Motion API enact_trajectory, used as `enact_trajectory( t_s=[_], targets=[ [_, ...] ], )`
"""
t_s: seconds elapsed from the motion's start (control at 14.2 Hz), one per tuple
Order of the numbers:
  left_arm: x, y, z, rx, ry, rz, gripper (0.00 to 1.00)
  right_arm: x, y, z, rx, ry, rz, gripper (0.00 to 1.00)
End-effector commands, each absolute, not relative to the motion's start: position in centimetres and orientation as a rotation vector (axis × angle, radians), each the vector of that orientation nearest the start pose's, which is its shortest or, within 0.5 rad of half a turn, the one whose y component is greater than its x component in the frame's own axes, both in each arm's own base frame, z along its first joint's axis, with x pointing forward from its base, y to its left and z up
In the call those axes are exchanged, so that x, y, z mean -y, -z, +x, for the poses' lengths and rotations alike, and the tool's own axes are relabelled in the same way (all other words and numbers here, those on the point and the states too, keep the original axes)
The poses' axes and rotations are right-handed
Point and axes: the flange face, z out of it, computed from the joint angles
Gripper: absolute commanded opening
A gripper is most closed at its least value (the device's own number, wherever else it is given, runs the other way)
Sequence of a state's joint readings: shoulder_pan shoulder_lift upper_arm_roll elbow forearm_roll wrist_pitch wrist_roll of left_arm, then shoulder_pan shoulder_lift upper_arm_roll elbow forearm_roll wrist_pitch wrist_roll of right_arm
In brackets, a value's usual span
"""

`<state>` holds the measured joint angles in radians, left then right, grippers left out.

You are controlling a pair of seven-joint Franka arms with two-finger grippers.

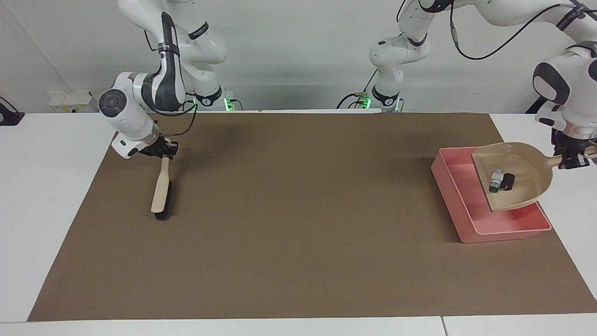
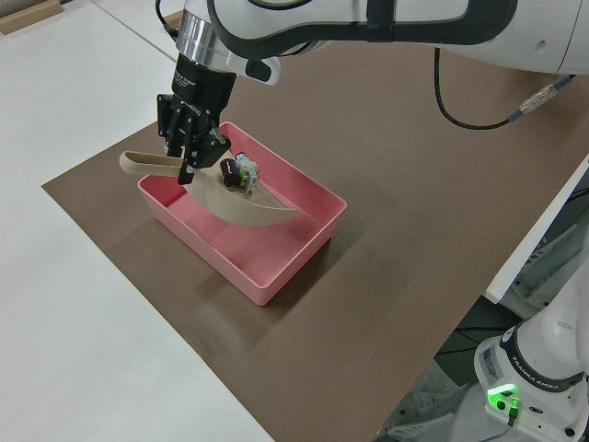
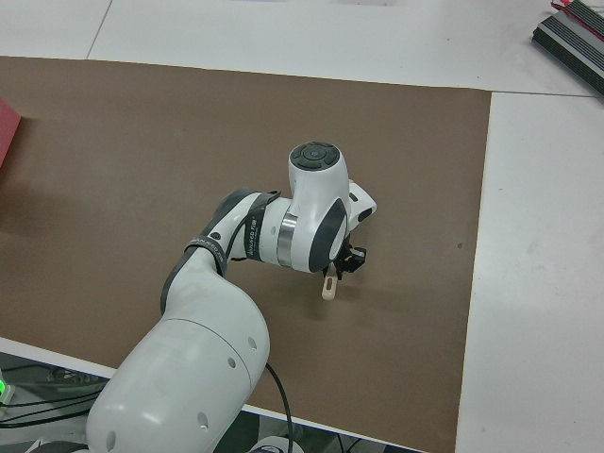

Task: Clean e-waste and dump in bin
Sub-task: 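Tip the dustpan over the pink bin with the left gripper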

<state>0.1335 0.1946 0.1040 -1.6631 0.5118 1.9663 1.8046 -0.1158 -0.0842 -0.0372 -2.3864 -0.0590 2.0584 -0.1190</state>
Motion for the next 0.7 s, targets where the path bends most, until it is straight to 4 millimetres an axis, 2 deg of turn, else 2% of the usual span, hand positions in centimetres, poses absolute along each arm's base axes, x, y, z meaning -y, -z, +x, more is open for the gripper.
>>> enact_trajectory(
  t_s=[0.0, 0.07, 0.14, 0.21, 0.28, 0.35, 0.42, 0.49, 0.56, 0.63],
  targets=[
    [-16.2, -50.6, 60.8, -2.074, -0.62, -1.665, 0.0, 7.4, -34.1, 44.3, -0.049, -0.36, -3.152, 0.0],
    [-15.1, -50.1, 60.5, -2.06, -0.662, -1.631, 0.0, 7.3, -34.1, 44.3, -0.047, -0.36, -3.153, 0.06],
    [-14.9, -49.4, 59.8, -2.024, -0.704, -1.625, 0.0, 7.3, -34.1, 44.3, -0.04, -0.364, -3.156, 0.2],
    [-14.1, -49.0, 59.3, -2.001, -0.736, -1.601, 0.0, 7.4, -34.1, 44.3, -0.043, -0.366, -3.155, 0.38],
    [-14.1, -49.2, 59.2, -1.987, -0.759, -1.581, 0.0, 7.4, -34.1, 44.2, -0.043, -0.369, -3.155, 0.45],
    [-14.2, -49.4, 59.2, -1.98, -0.773, -1.577, 0.0, 7.4, -34.1, 44.2, -0.04, -0.369, -3.155, 0.56],
    [-13.9, -50.2, 59.4, -1.977, -0.767, -1.568, 0.0, 7.4, -34.2, 44.3, -0.034, -0.367, -3.155, 0.81],
    [-14.1, -51.2, 59.4, -1.963, -0.779, -1.58, 0.0, 7.4, -34.3, 44.5, -0.031, -0.362, -3.156, 0.99],
    [-13.9, -52.8, 59.1, -1.944, -0.783, -1.594, 0.0, 7.5, -34.6, 44.8, -0.03, -0.36, -3.156, 0.99],
    [-13.8, -54.0, 58.5, -1.934, -0.78, -1.606, 0.0, 7.5, -35.7, 45.9, -0.028, -0.319, -3.164, 0.99]
  ],
)
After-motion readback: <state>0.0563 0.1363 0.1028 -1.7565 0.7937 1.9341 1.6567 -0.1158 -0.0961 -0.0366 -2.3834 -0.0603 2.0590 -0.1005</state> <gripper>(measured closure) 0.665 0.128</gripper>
